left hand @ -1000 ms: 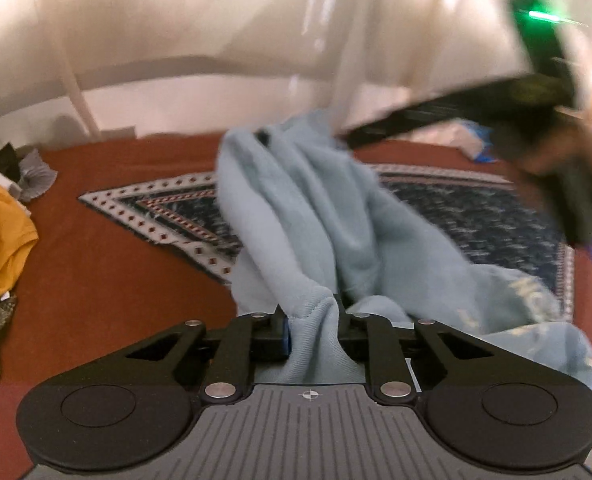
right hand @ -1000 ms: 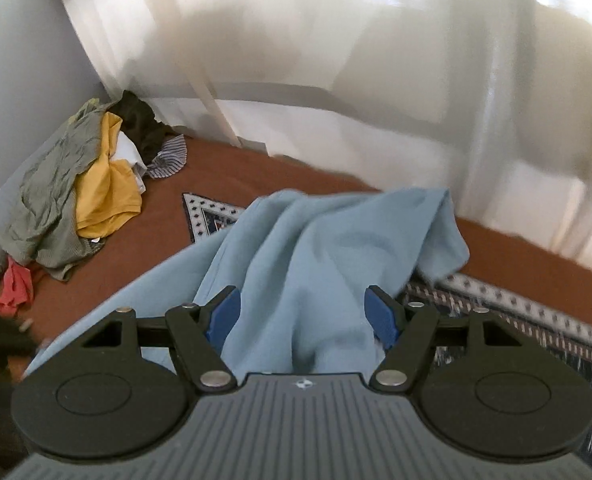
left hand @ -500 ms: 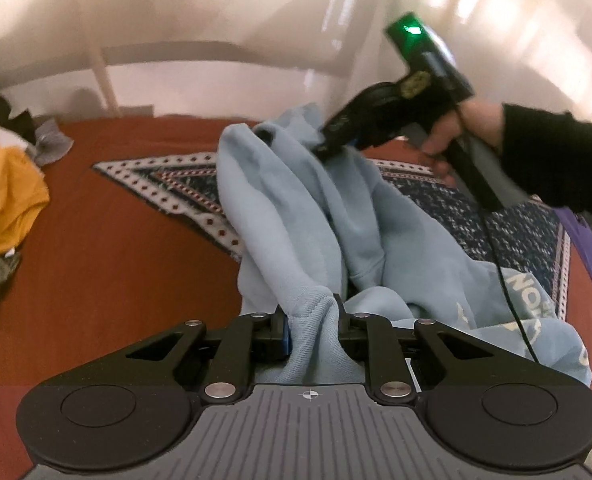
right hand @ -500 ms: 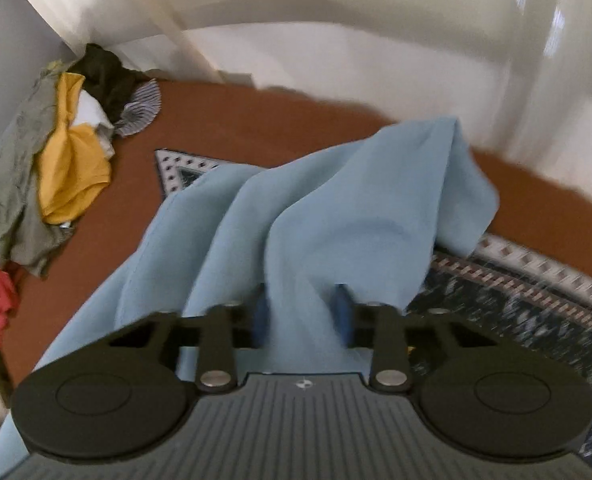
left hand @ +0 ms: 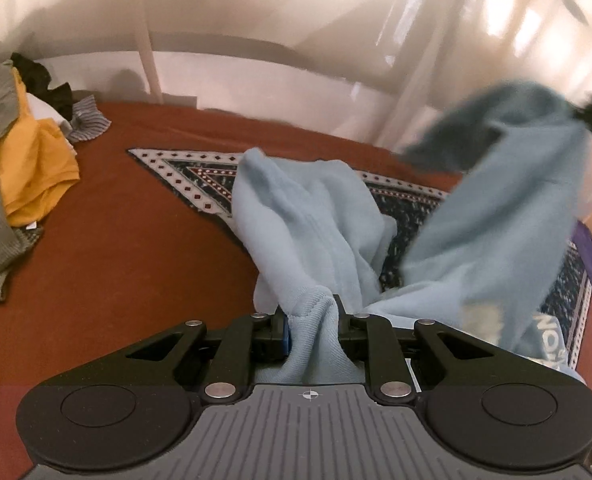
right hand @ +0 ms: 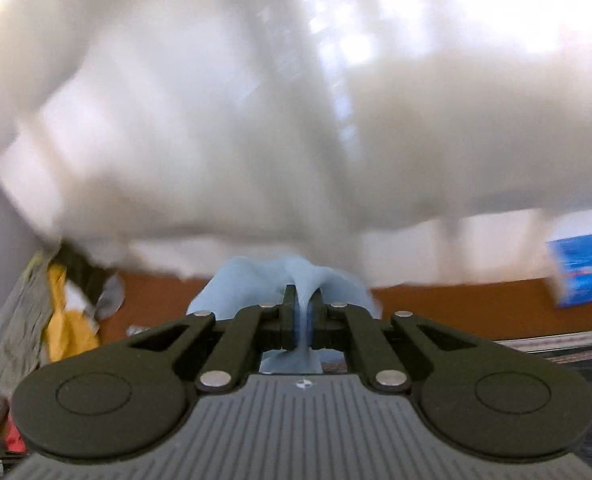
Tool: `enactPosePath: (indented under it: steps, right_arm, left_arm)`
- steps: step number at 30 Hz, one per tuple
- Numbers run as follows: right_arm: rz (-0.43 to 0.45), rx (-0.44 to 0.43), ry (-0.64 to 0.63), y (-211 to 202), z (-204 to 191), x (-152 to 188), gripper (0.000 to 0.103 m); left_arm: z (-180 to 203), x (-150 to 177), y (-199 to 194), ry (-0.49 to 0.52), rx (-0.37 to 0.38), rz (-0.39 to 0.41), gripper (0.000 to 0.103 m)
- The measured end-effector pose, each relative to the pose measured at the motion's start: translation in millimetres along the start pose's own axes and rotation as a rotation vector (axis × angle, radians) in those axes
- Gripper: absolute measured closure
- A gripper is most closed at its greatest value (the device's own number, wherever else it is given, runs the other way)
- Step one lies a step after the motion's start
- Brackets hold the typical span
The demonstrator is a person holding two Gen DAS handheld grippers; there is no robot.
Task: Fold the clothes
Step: 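Grasp a sweatshirt edge with the right gripper while the left gripper holds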
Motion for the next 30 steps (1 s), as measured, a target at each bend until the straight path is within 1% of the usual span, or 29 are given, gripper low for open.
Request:
enactPosePath:
  steps: [3,6,8,10,12,16,18,20,21,22,23,24,25,26,27,28,29,30]
  right_arm:
    - [0.089,0.071,0.072,-54.7,54.0,6.8,0.099]
    - [0.145,0.128,0.180,-99.0,107.3,29.1,0.099]
    - [0.160,0.164,0.260,-124.2,140.5,54.6,0.099]
    - [0.158,0.193,0.336,-142.1,166.3,86.3,0.099]
    - [0.120,0.228,0.416,-151.3,191.2,126.7,0.099]
    - [-0.012,0.272,0.573,-146.1,225.0,207.4,0.099]
    - [-0.110,0.278,0.610,-128.9,229.5,240.4,0.099]
    - [-0.218,0.267,0.632,-112.0,235.2,261.5,0.098]
    - [-0.265,0.267,0.633,-105.3,235.9,268.6,0.091]
    - [-0.300,0.275,0.619,-101.1,233.2,269.7,0.087]
    - [-0.320,0.294,0.595,-99.0,230.5,267.8,0.077]
    - [-0.315,0.338,0.552,-101.7,228.0,260.2,0.060]
    - [-0.300,0.391,0.503,-107.7,224.7,251.0,0.054]
    - [-0.272,0.446,0.449,-116.8,218.8,240.3,0.053]
    - [-0.234,0.486,0.391,-127.4,211.0,228.0,0.053]
    - [-0.192,0.497,0.342,-135.0,201.1,211.9,0.053]
    - [-0.142,0.483,0.303,-142.3,189.6,195.3,0.050]
    - [-0.091,0.469,0.264,-149.8,177.9,178.7,0.043]
  left_arm:
    - [9.8,-3.7,1.8,-0.008,0.021,0.010,0.089]
    - [27.6,-4.4,5.4,0.007,0.056,0.006,0.089]
    - [45.6,0.2,9.0,0.050,0.057,-0.004,0.088]
    - [62.1,7.3,13.8,0.100,0.041,-0.020,0.088]
    - [76.2,14.8,19.1,0.140,0.025,-0.040,0.087]
    - [84.0,26.0,32.5,0.156,-0.005,-0.084,0.086]
    - [85.1,30.7,39.5,0.159,-0.024,-0.103,0.086]
    - [86.2,34.3,45.0,0.157,-0.040,-0.118,0.083]
    - [86.7,34.7,45.3,0.149,-0.044,-0.117,0.078]
    - [87.1,34.9,44.6,0.144,-0.047,-0.113,0.074]
    - [87.5,35.2,43.6,0.139,-0.051,-0.107,0.072]
    - [87.2,35.5,42.6,0.133,-0.054,-0.102,0.070]
    - [86.4,35.7,41.6,0.127,-0.057,-0.097,0.067]
    - [86.0,35.6,40.7,0.115,-0.057,-0.093,0.063]
    - [86.3,34.6,39.9,0.097,-0.054,-0.088,0.063]
    - [87.2,33.9,39.9,0.084,-0.052,-0.083,0.063]
    - [88.1,33.6,40.5,0.079,-0.050,-0.078,0.063]
    - [91.0,33.3,41.3,0.084,-0.049,-0.072,0.064]
Point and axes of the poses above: each gripper's, at about its wrist camera, not at the fingertips, and y roughly the way its jaws point, z to its right, x to its underside, the point moved 4 cm from there along y, roughly the way its jaws point, and after that the axes turned 3 degrees about -z, right-handed, at the moved point
